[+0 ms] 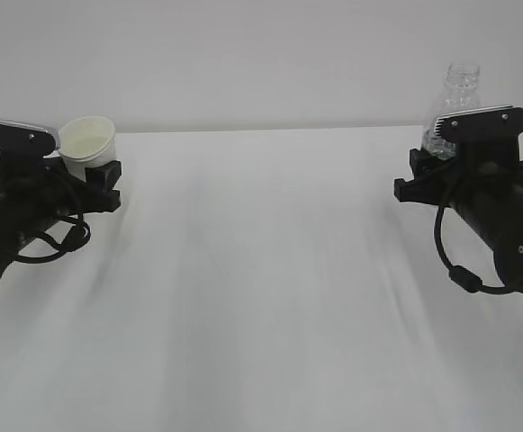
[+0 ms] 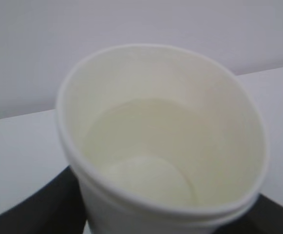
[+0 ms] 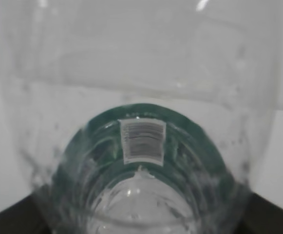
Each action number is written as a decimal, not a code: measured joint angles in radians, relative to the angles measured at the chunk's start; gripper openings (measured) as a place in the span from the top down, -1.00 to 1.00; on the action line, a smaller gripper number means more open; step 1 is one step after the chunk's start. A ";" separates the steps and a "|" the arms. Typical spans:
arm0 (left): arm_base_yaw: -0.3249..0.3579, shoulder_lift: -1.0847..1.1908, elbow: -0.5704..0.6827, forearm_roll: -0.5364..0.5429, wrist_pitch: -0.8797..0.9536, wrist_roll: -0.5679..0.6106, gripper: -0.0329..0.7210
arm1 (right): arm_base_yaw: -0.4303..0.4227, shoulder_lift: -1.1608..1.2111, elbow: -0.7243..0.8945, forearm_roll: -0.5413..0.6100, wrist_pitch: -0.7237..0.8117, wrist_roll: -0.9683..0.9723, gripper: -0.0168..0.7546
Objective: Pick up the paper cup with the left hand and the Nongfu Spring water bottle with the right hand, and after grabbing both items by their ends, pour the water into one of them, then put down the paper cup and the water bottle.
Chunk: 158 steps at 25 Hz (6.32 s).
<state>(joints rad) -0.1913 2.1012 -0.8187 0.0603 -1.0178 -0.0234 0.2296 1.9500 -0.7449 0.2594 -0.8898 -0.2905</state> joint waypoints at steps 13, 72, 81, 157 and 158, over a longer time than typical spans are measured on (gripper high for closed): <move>0.052 0.000 0.000 -0.015 0.000 0.023 -0.27 | 0.000 0.000 0.000 0.000 0.000 0.000 -0.21; 0.121 0.141 0.000 0.023 -0.115 0.023 -0.57 | 0.000 0.000 0.000 0.000 0.002 0.000 -0.21; 0.121 0.141 0.000 0.025 -0.120 0.023 -0.61 | 0.000 0.000 0.000 0.000 0.002 0.000 -0.21; 0.121 -0.018 0.268 0.064 -0.126 0.023 -0.62 | 0.000 0.178 -0.097 0.016 -0.046 0.039 -0.21; 0.121 -0.018 0.268 0.064 -0.126 0.023 -0.62 | 0.000 0.184 -0.101 0.016 -0.046 0.039 -0.21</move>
<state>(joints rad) -0.0707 2.0829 -0.5511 0.1243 -1.1438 0.0000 0.2296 2.1337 -0.8460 0.2752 -0.9354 -0.2516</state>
